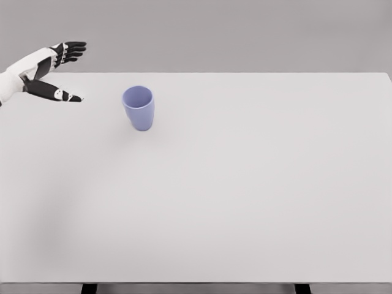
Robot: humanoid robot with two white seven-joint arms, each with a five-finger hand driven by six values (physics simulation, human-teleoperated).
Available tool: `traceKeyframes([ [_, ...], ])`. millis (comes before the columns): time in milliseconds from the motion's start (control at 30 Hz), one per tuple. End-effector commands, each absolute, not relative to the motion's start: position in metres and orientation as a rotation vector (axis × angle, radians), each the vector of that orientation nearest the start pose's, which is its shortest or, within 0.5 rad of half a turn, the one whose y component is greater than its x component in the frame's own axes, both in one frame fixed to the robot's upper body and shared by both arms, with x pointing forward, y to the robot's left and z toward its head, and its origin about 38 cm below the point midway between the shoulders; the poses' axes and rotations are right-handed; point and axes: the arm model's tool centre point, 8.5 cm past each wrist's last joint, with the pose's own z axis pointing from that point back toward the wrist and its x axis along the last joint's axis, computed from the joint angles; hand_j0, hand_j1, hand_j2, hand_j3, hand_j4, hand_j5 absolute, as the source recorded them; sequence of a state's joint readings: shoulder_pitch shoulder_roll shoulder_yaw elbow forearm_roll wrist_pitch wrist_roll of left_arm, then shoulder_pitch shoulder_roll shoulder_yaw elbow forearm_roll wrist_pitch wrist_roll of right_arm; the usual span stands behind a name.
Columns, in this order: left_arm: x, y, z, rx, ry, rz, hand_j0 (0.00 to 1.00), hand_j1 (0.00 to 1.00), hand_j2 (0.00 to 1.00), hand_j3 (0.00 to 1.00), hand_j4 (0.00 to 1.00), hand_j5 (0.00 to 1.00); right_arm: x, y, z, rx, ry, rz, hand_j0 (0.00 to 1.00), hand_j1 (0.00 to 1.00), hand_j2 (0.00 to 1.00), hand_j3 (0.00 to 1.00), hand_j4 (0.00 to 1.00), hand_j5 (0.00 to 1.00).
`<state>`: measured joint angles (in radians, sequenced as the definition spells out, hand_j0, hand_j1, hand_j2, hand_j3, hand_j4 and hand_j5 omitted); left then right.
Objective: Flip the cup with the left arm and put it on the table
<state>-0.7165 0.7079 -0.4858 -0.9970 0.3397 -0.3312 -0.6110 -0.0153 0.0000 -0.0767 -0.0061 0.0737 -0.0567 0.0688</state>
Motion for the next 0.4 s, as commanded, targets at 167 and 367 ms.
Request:
traceKeyframes([
  [167,0.478,0.395,0.199,0.211,-1.444,-1.463,1.0,1.0,1.0,1.0,1.0,1.0,0.018,-0.266,-0.262,-0.02,-0.078,0.003,1.0,1.0,1.0,1.0,1.0,1.0],
  [367,0.477,0.396,0.195,0.206,-1.438,-1.459,1.0,1.0,1.0,1.0,1.0,1.0,0.018,-0.266,-0.262,-0.019,-0.078,0.003,1.0,1.0,1.0,1.0,1.0,1.0],
])
